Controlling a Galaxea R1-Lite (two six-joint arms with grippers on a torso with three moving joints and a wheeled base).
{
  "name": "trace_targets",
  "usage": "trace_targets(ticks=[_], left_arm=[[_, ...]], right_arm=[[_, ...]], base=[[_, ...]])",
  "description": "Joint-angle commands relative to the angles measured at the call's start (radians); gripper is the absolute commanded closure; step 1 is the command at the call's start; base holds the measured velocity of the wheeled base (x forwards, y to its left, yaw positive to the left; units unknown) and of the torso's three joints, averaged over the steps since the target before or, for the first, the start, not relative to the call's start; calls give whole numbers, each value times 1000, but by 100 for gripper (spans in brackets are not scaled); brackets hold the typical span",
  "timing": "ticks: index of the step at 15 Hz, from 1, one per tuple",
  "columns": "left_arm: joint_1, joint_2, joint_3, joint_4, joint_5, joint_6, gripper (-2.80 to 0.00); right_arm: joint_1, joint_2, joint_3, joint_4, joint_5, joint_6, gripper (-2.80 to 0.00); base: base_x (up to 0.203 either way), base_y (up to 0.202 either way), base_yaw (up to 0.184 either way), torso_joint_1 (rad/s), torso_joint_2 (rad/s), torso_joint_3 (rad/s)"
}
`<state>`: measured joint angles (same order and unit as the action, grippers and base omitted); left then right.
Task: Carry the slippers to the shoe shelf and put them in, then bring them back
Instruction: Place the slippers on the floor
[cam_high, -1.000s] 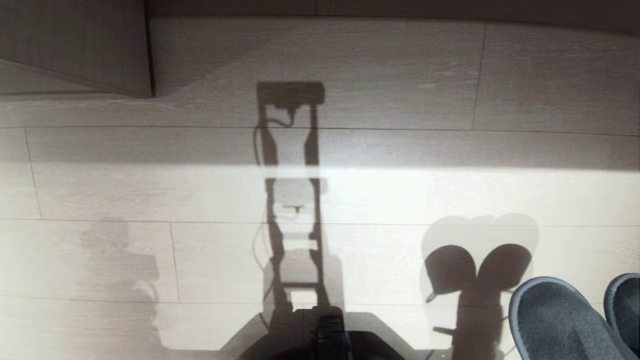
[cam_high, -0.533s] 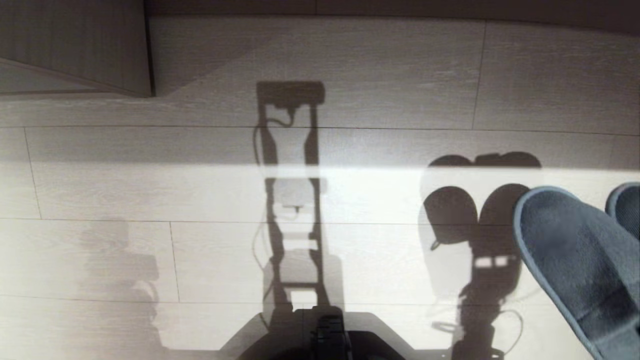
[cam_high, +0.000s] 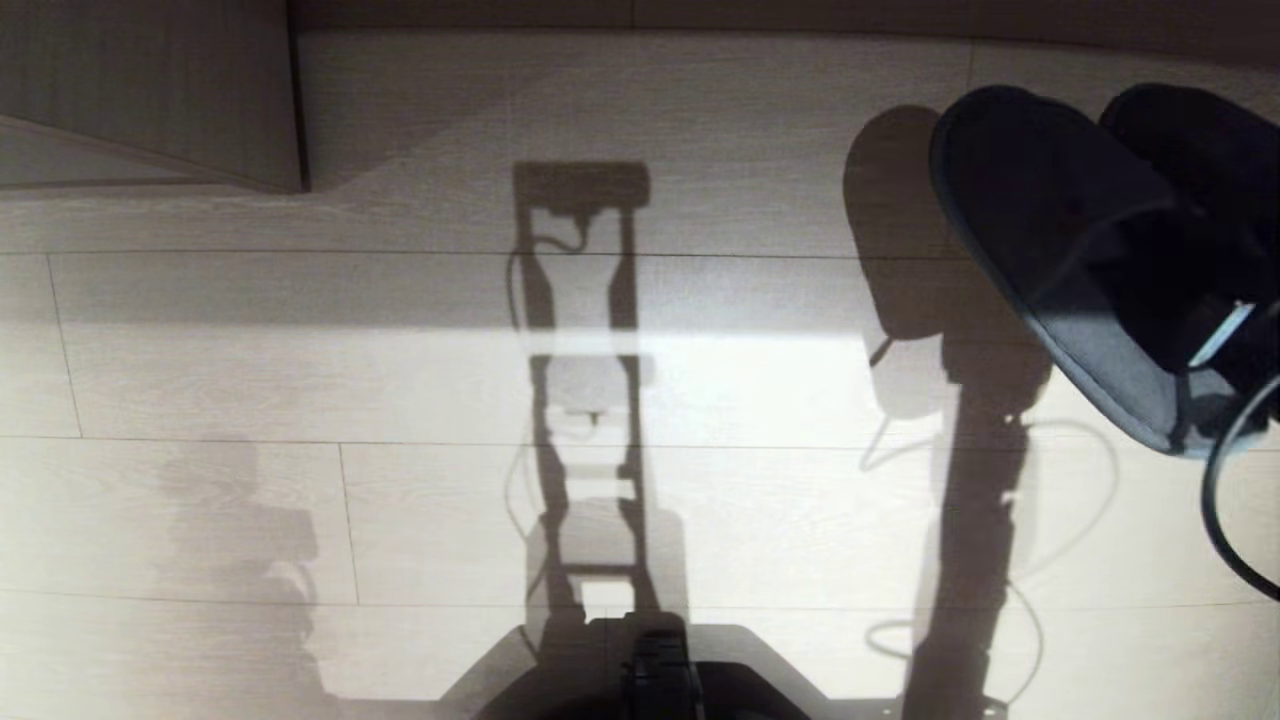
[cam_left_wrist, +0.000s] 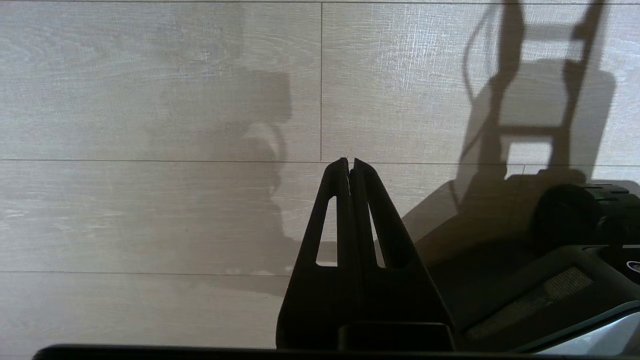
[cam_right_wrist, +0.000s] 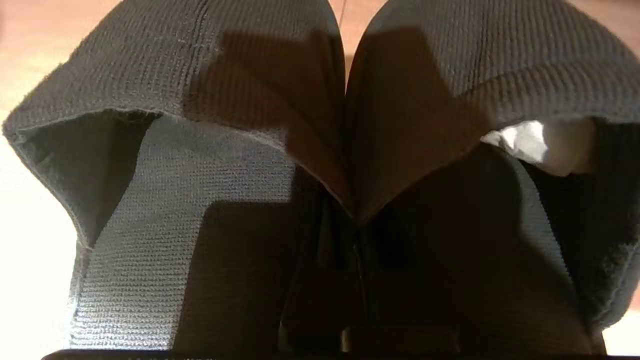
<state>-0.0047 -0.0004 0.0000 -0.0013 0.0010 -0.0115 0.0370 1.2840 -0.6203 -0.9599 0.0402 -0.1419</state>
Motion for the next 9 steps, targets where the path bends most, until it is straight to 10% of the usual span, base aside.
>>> trace_targets(ticks=[1,2,3,9], left_arm=[[0,0,2,0,1,-1,0],[0,0,2,0,1,-1,0],[0,-1,2,0,1,-1,0],[0,0,2,0,1,-1,0]], right_arm=[[1,191,-47,-106,1,-2,0],[1,250,-64,-173,0,-2,0],[1,293,-72,-237,-1,-1,-280],[1,406,37,-416,-2,-4,-280]], base=[[0,0,0,0,0,0],[0,0,0,0,0,0],[0,0,0,0,0,0],[0,0,0,0,0,0]])
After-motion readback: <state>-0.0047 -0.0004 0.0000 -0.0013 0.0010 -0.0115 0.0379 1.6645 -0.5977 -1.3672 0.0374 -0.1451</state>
